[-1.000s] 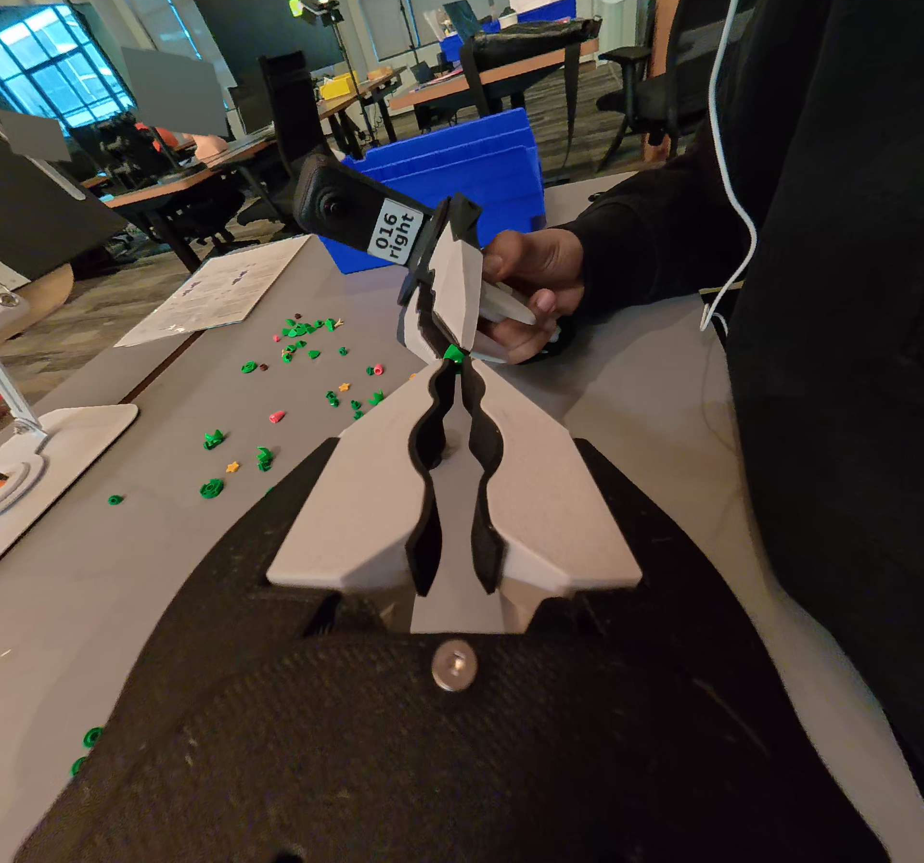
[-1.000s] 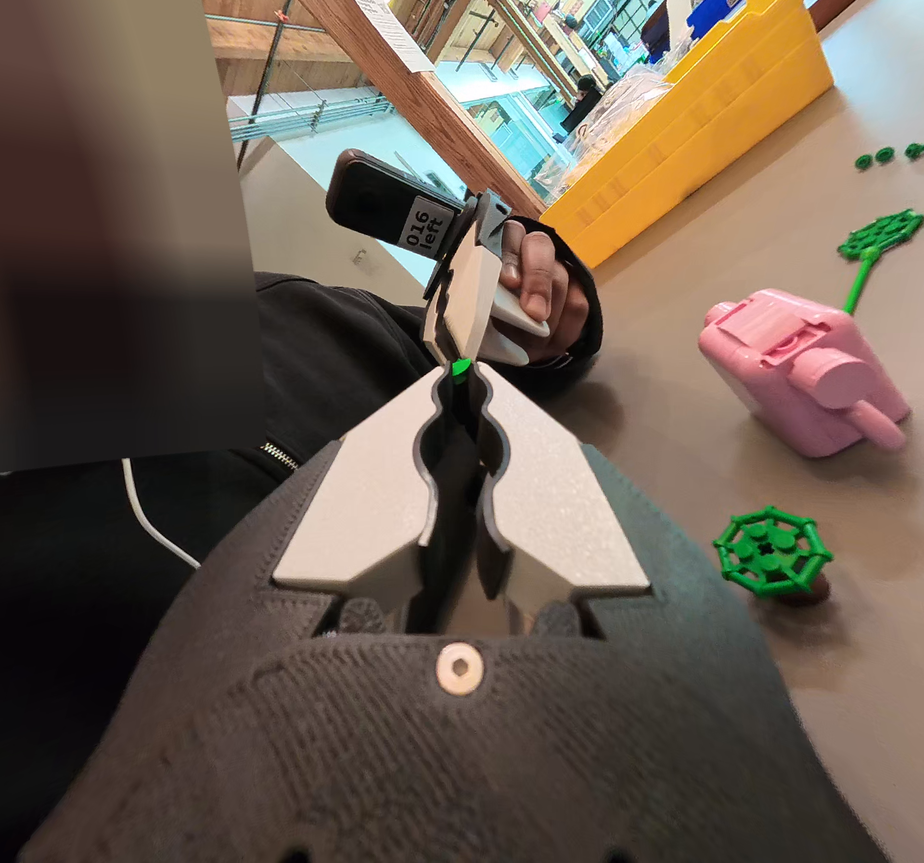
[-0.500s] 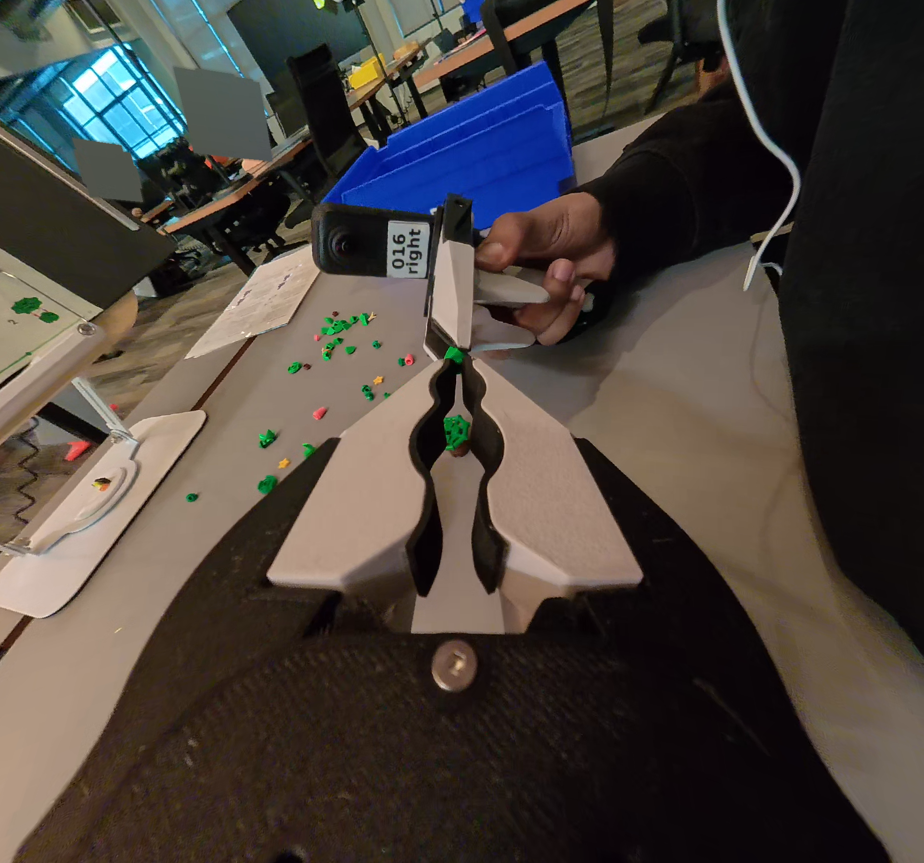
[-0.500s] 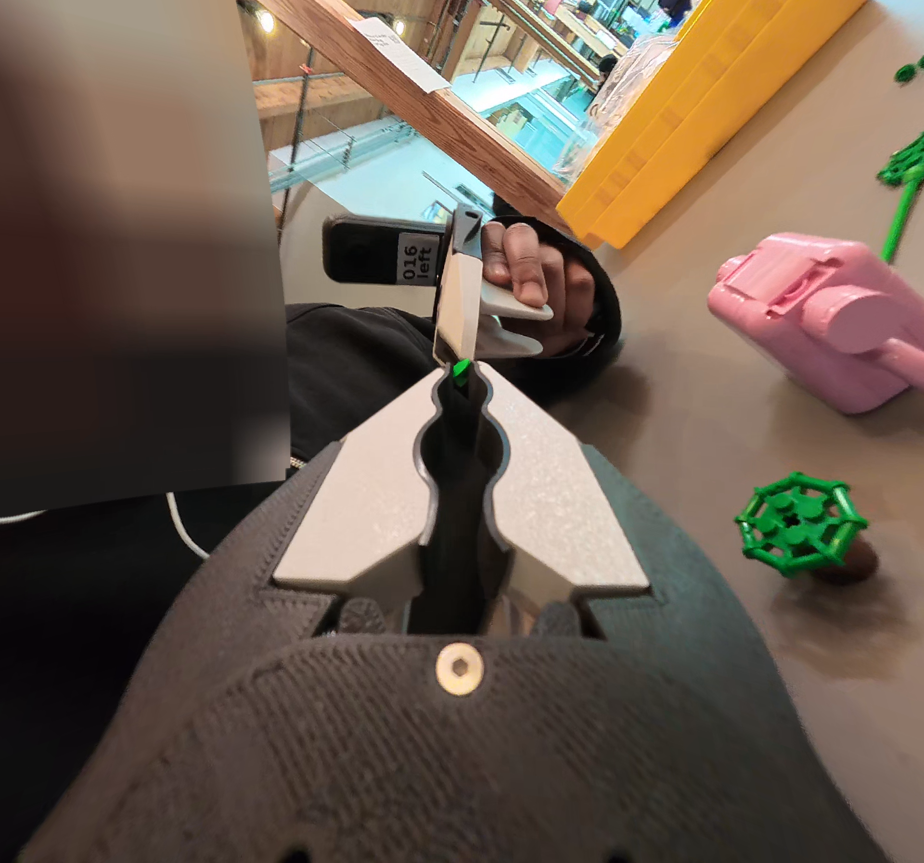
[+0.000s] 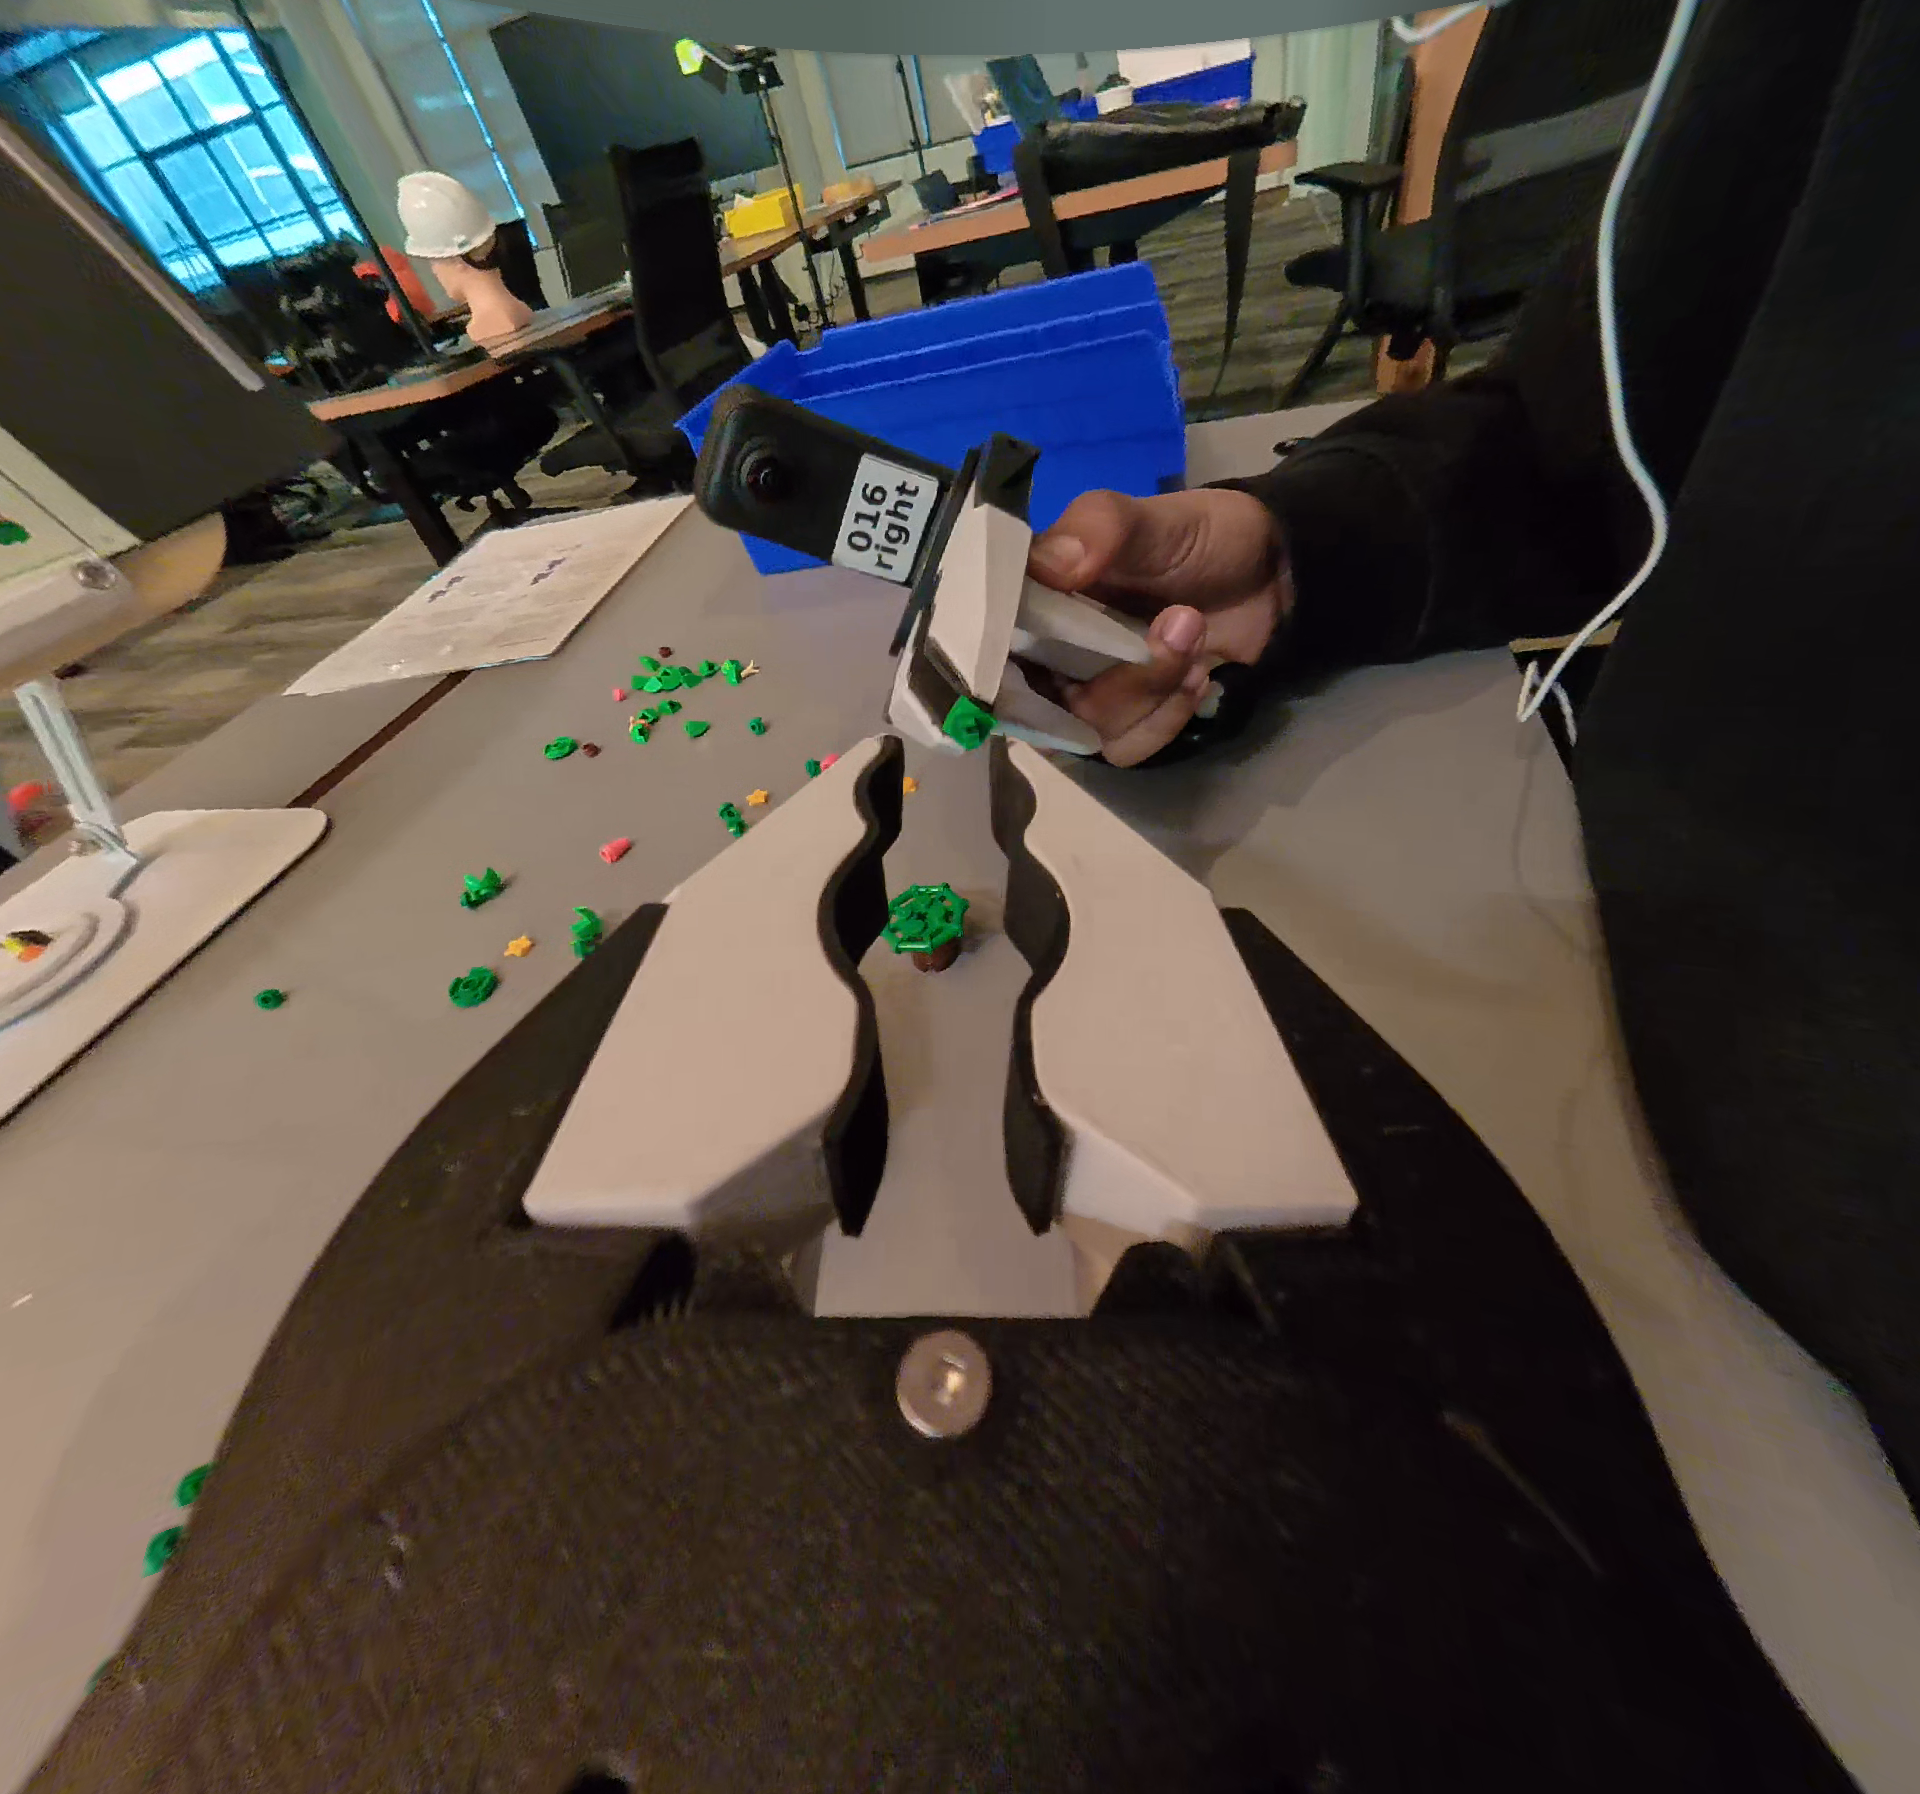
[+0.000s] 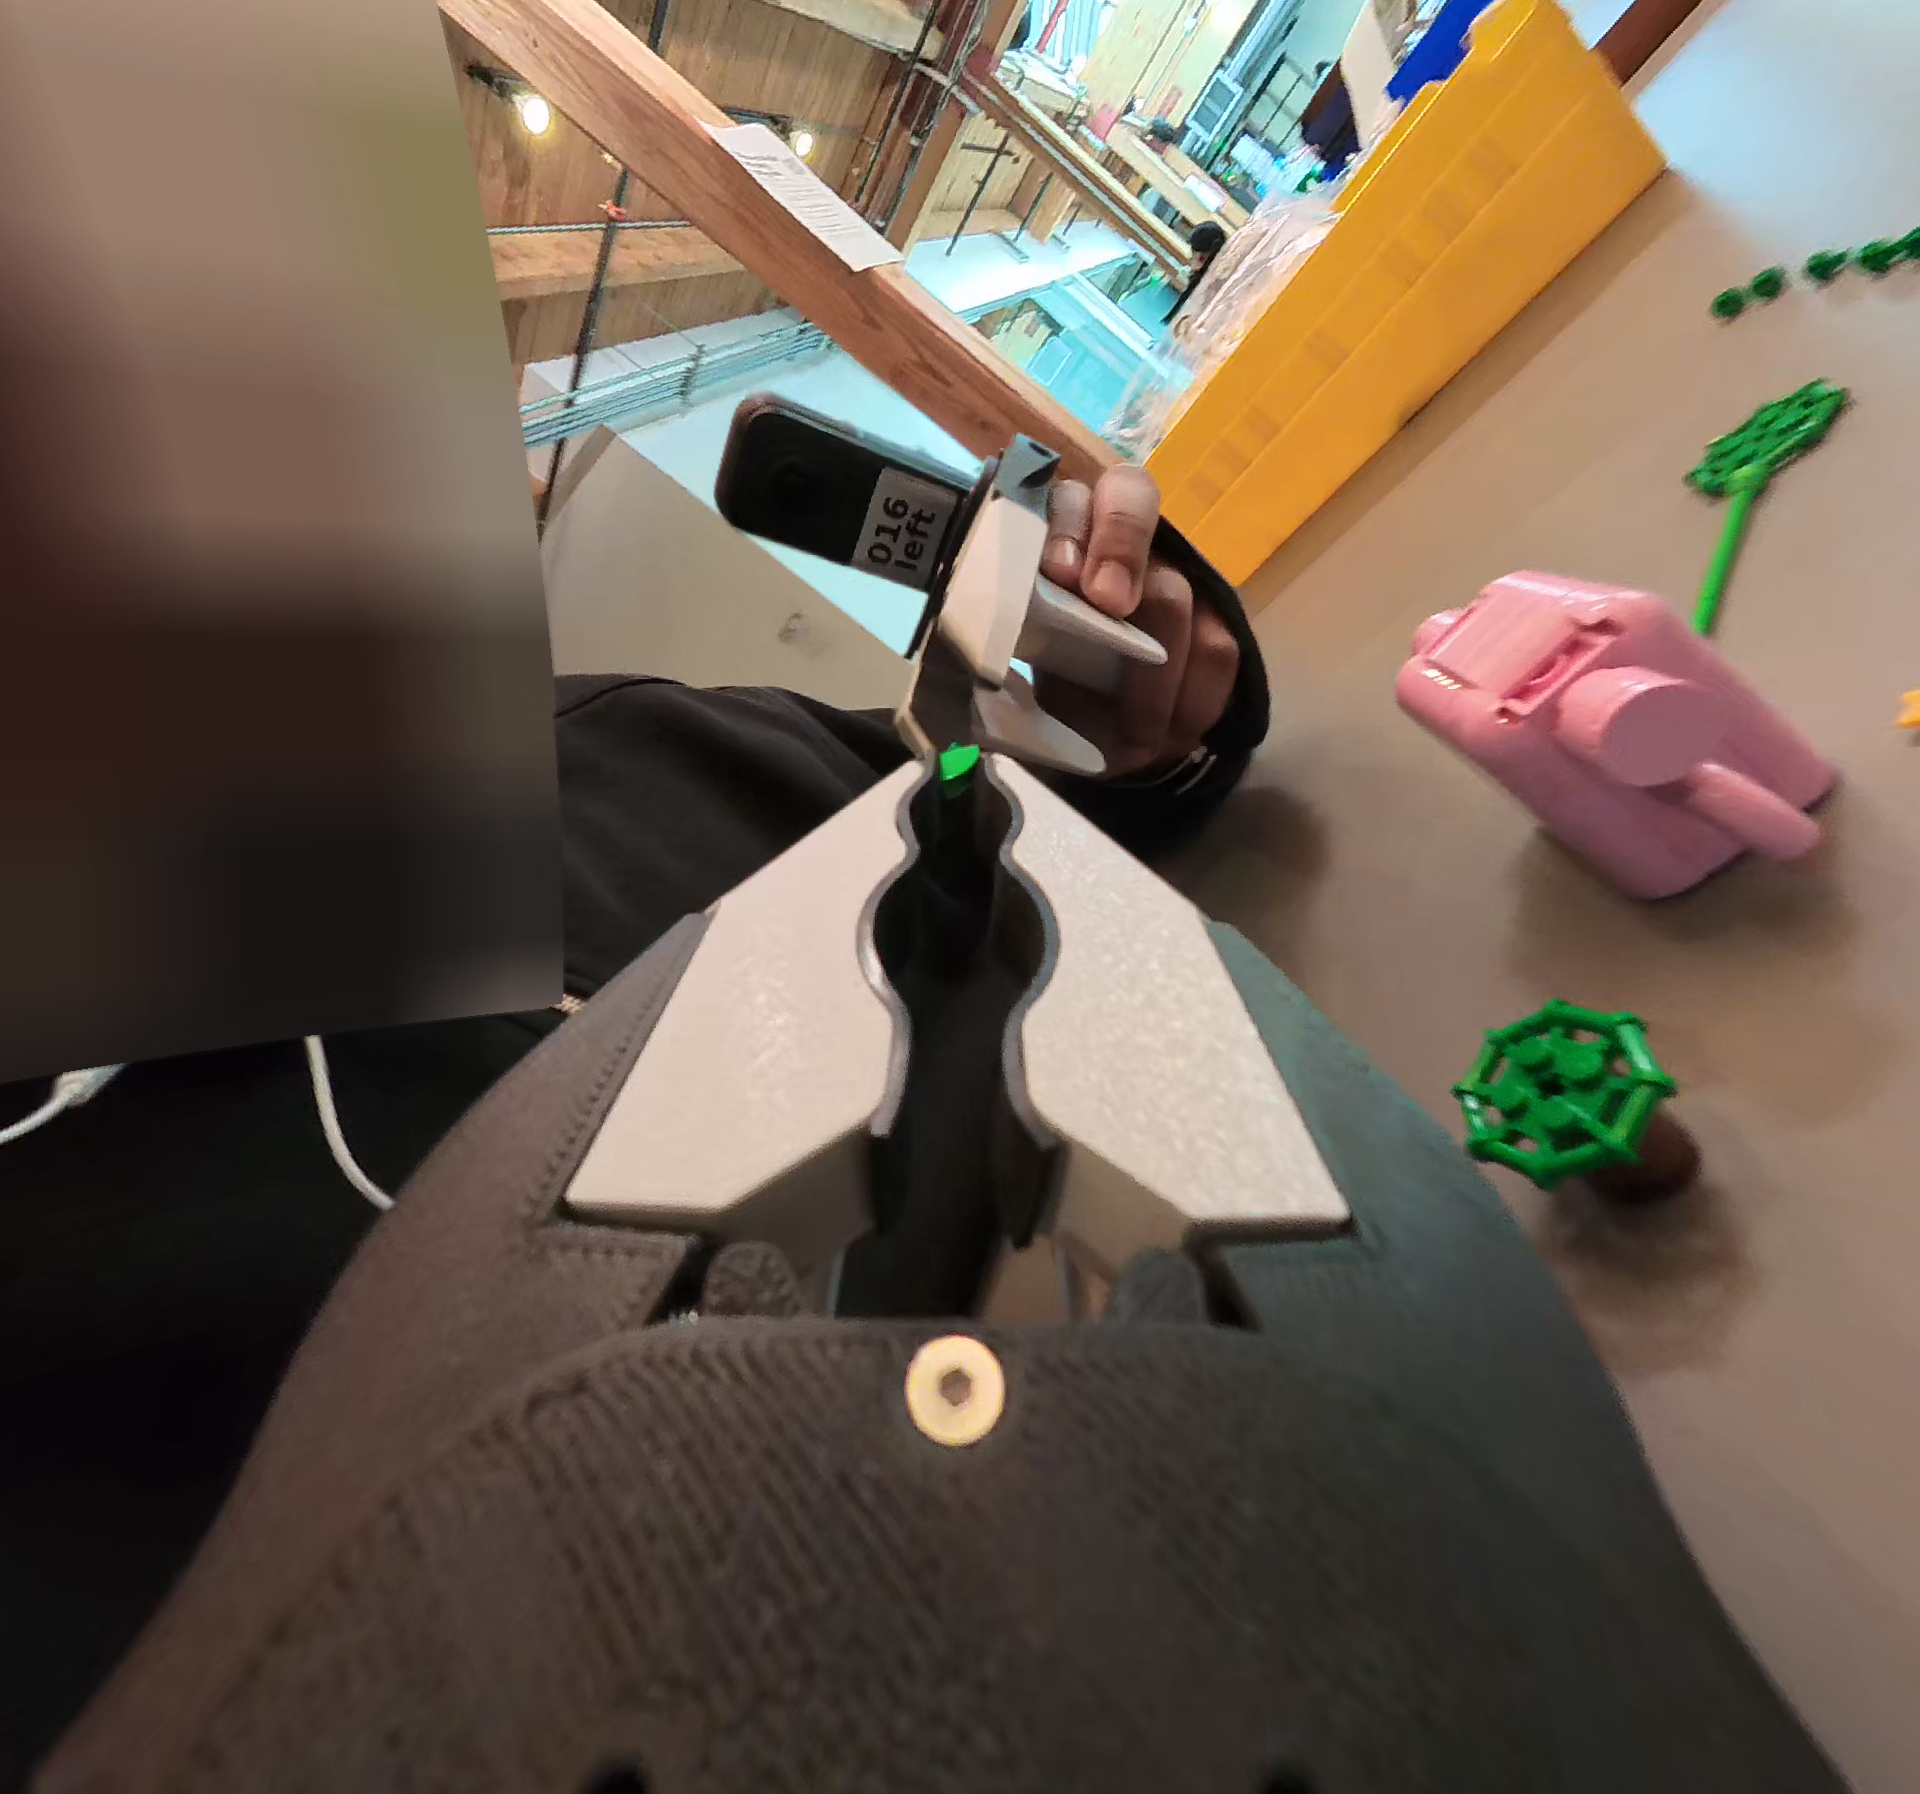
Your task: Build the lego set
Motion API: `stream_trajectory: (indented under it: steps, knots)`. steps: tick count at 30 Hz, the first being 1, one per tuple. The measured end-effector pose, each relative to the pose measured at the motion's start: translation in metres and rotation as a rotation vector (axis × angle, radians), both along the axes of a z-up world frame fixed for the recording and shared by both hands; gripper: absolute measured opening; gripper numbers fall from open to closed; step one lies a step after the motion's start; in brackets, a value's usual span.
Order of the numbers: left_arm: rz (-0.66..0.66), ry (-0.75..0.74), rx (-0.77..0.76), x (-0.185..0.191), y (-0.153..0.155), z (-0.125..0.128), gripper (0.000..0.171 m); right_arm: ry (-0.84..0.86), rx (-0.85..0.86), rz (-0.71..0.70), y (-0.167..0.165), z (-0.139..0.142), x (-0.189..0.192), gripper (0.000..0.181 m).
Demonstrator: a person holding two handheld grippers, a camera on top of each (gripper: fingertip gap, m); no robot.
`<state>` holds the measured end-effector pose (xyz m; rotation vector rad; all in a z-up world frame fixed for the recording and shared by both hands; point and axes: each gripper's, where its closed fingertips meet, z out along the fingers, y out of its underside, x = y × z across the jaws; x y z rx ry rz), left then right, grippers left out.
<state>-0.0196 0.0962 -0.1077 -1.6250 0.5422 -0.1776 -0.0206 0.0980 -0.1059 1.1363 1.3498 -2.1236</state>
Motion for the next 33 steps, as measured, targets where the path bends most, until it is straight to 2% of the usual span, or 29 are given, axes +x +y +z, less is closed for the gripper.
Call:
stream_trajectory:
  steps: [8,17,24,28,33]
  knots:
    - [0.003,-0.087,-0.001,-0.013,-0.002,0.006,0.02,0.05,0.084,-0.06,0.009,-0.002,-0.003,0.005]
    - [0.06,-0.148,0.025,-0.031,-0.001,0.013,0.028,0.068,0.087,-0.128,0.025,0.001,-0.01,0.005]
    - [0.118,-0.224,0.027,-0.054,-0.002,0.016,0.031,0.104,0.123,-0.242,0.055,0.009,-0.012,0.004]
    - [0.123,-0.223,0.014,-0.056,-0.002,0.013,0.03,0.102,0.127,-0.257,0.06,0.009,-0.014,0.004]
    - [0.129,-0.152,-0.019,-0.051,0.002,0.003,0.03,0.09,0.123,-0.235,0.056,0.006,-0.014,0.004]
